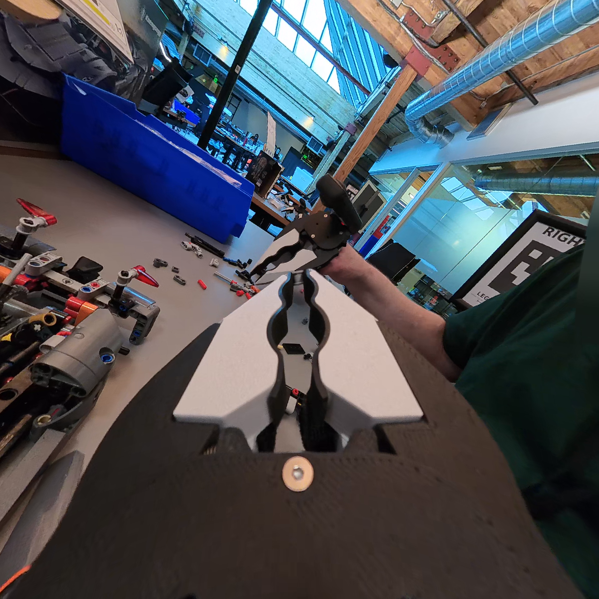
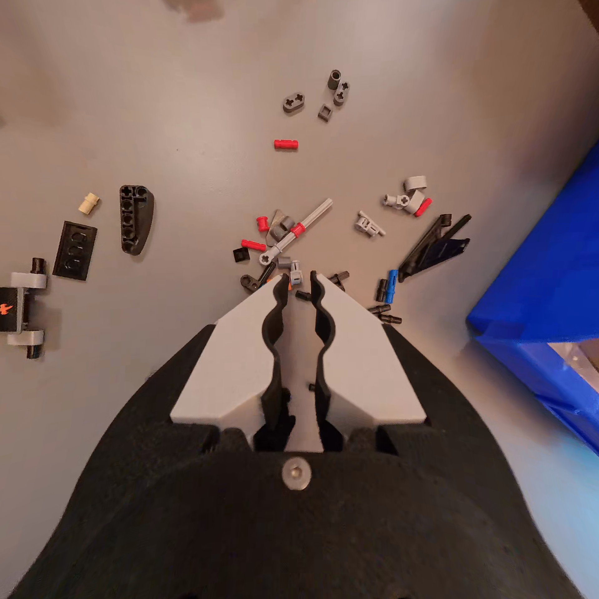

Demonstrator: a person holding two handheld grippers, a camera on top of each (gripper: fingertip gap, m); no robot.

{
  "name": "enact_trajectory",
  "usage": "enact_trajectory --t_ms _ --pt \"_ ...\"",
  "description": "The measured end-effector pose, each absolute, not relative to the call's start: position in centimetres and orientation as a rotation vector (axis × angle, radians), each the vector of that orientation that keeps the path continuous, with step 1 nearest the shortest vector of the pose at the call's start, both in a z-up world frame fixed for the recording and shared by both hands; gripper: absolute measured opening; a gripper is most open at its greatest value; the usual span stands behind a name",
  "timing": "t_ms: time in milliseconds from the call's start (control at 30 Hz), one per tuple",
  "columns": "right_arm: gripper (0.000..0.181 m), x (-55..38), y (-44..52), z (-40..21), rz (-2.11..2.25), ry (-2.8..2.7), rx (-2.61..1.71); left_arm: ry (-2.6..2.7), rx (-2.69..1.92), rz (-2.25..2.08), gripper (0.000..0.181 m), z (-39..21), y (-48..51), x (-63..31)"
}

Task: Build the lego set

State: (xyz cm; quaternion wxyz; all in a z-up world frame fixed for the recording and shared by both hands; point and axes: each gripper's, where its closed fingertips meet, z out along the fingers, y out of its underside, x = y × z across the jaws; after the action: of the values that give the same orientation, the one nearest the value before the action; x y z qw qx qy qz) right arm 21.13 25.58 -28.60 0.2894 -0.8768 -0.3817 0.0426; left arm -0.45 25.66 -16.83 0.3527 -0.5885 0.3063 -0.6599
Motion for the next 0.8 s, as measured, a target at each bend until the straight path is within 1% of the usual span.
enact_trajectory --t_ms 267,467,533,600,800 --pt "0.012 20.9 25.7 -29.1 0.214 -0.971 -2.352 0.798 -1.522 -1.714 0.004 -16.9 25.5 -0.3" --pt "0.007 19.8 24.5 -29.2 0.315 -1.027 -2.366 0.802 -1.525 -1.711 0.004 -17.0 25.6 -0.3" --pt "0.013 20.0 24.7 -28.8 0.291 -1.020 -2.360 0.802 -1.526 -1.712 0.004 -17.0 25.6 -0.3" --pt "0.015 20.0 25.5 -28.2 0.269 -1.007 -2.335 0.806 -1.528 -1.709 0.004 -17.1 25.6 -0.2" --pt "0.016 20.9 27.6 -27.5 0.169 -0.943 -2.314 0.809 -1.529 -1.701 0.004 -17.1 25.6 -0.2"
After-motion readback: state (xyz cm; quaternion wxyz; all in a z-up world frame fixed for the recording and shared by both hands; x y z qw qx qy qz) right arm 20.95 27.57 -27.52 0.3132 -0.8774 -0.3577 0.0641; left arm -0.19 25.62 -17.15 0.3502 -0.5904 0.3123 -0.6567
